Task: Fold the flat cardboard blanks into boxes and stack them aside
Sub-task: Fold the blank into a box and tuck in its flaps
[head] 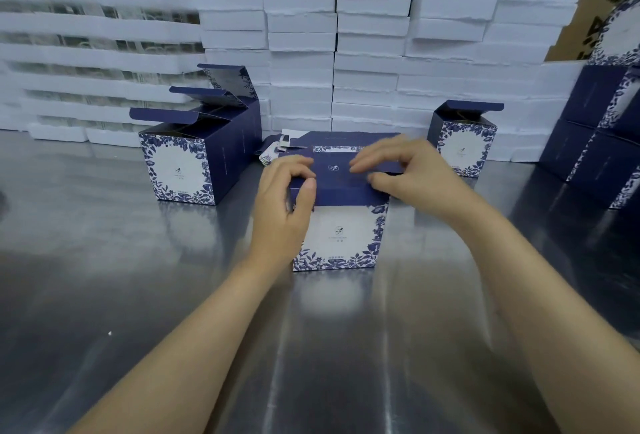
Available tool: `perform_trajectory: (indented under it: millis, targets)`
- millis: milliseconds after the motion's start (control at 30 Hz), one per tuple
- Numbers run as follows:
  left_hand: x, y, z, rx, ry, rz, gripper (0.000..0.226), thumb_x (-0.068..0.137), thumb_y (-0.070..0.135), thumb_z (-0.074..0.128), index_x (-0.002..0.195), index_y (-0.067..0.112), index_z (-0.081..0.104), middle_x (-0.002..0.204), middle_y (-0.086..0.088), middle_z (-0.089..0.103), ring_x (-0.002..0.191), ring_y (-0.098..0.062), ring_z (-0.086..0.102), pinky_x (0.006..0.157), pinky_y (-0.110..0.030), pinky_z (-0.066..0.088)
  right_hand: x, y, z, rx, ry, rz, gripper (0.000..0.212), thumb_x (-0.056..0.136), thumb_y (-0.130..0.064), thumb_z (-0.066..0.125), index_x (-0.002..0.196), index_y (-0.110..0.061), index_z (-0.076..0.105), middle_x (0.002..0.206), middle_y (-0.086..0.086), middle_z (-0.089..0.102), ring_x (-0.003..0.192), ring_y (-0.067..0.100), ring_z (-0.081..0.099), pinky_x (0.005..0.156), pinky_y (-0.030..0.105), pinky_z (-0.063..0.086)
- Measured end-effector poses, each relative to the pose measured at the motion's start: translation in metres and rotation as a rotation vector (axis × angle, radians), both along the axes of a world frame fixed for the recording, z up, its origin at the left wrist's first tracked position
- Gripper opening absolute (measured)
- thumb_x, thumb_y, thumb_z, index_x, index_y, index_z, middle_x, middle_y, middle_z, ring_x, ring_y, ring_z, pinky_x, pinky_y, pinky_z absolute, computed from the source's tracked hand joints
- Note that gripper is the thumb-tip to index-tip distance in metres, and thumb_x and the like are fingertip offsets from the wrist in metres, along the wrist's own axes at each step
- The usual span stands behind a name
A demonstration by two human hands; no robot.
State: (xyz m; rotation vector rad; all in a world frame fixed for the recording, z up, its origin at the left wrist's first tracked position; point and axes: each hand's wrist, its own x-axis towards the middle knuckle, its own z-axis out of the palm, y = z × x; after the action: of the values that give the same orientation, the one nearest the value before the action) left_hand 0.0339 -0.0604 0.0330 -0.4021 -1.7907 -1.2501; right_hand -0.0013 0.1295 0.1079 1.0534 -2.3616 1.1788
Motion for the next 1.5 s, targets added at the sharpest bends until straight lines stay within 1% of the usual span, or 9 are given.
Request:
perform_trajectory:
  millis: [233, 467, 567, 667, 867, 1067, 1167, 1367, 1500]
  targets:
    - [-0.008, 0.007, -0.009, 0.027, -0.231, -0.025, 0.022, 0.102, 0.033, 0.043, 0.119, 0.026, 0.055, 0.147, 0.01, 0.035, 0.136, 0.005, 0.028, 0.108, -0.018, 0.028, 0.0, -0.005, -0.023, 0.249, 0.135, -0.059, 0.047, 0.084, -0.031, 0.074, 0.127, -0.018, 0.062, 0.132, -0.007, 0.058, 0.129, 0.008, 0.045, 0.112, 0.023, 0.029]
    - [-0.015, 0.075, -0.013, 0.096, -0.226, -0.173, 0.016, 0.101, 0.035, 0.039, 0.115, 0.035, 0.048, 0.126, 0.011, 0.052, 0.123, -0.012, 0.047, 0.103, -0.03, 0.038, -0.003, 0.052, 0.029, 0.455, -0.35, -0.224, 0.041, 0.074, -0.035, 0.081, 0.11, -0.047, 0.066, 0.149, -0.016, 0.034, 0.129, 0.005, 0.042, 0.1, 0.029, 0.041]
    - [-0.03, 0.126, -0.017, 0.127, -0.242, -0.251, 0.016, 0.102, 0.033, 0.039, 0.117, 0.033, 0.046, 0.137, 0.0, 0.049, 0.131, -0.014, 0.042, 0.105, -0.022, 0.034, -0.006, 0.095, 0.033, 0.323, -0.505, -0.289, 0.035, 0.073, -0.02, 0.083, 0.1, -0.037, 0.07, 0.128, -0.01, 0.05, 0.104, 0.011, 0.056, 0.078, 0.027, 0.05]
    - [-0.051, 0.175, -0.018, 0.145, -0.223, -0.264, 0.018, 0.102, 0.03, 0.039, 0.118, 0.029, 0.047, 0.139, 0.002, 0.046, 0.135, -0.009, 0.037, 0.106, -0.018, 0.031, -0.013, 0.135, 0.022, 0.172, -0.521, -0.396, 0.033, 0.072, -0.016, 0.084, 0.097, -0.033, 0.072, 0.122, 0.0, 0.056, 0.101, 0.023, 0.061, 0.09, 0.037, 0.052]
    - [-0.103, 0.216, -0.02, 0.058, -0.257, -0.3, 0.046, 0.103, 0.02, 0.043, 0.147, 0.021, 0.032, 0.157, -0.003, 0.025, 0.145, -0.009, 0.02, 0.115, -0.017, 0.018, -0.059, 0.171, -0.022, -0.259, -0.256, -0.502, 0.027, 0.081, -0.01, 0.075, 0.106, -0.019, 0.07, 0.099, -0.017, 0.061, 0.07, -0.013, 0.058, 0.063, 0.007, 0.045]
    - [-0.147, 0.23, -0.023, -0.166, -0.27, -0.288, 0.058, 0.103, 0.024, 0.041, 0.154, 0.023, 0.012, 0.162, 0.002, 0.008, 0.147, -0.009, 0.007, 0.111, -0.007, 0.003, -0.11, 0.168, -0.074, -0.674, -0.06, -0.569, 0.022, 0.095, -0.018, 0.056, 0.114, -0.029, 0.053, 0.119, 0.0, 0.057, 0.094, 0.008, 0.055, 0.078, 0.019, 0.046]
    - [-0.16, 0.236, -0.026, -0.283, -0.283, -0.379, 0.063, 0.102, 0.014, 0.039, 0.154, 0.013, 0.005, 0.163, 0.0, 0.003, 0.148, -0.007, 0.002, 0.114, -0.012, 0.002, -0.123, 0.166, -0.083, -0.775, 0.203, -0.735, 0.023, 0.092, -0.014, 0.048, 0.113, -0.017, 0.058, 0.121, 0.012, 0.055, 0.095, -0.008, 0.049, 0.082, 0.008, 0.037]
    - [-0.191, 0.24, -0.027, -0.217, -0.36, -0.321, 0.064, 0.098, -0.003, 0.036, 0.153, 0.007, 0.005, 0.162, -0.008, 0.008, 0.149, -0.016, 0.009, 0.12, -0.022, 0.008, -0.157, 0.163, -0.091, -0.572, 0.149, -0.754, 0.034, 0.099, -0.013, 0.042, 0.132, -0.019, 0.049, 0.136, 0.002, 0.043, 0.119, 0.011, 0.048, 0.105, 0.031, 0.039]
    - [-0.207, 0.231, -0.034, -0.008, -0.564, -0.372, 0.068, 0.087, -0.017, 0.035, 0.148, 0.01, 0.034, 0.144, -0.011, 0.048, 0.131, -0.025, 0.046, 0.112, -0.036, 0.034, -0.174, 0.163, -0.092, -0.485, 0.093, -0.723, 0.047, 0.101, -0.01, 0.038, 0.146, -0.024, 0.034, 0.147, 0.002, 0.033, 0.124, 0.012, 0.044, 0.107, 0.023, 0.032]
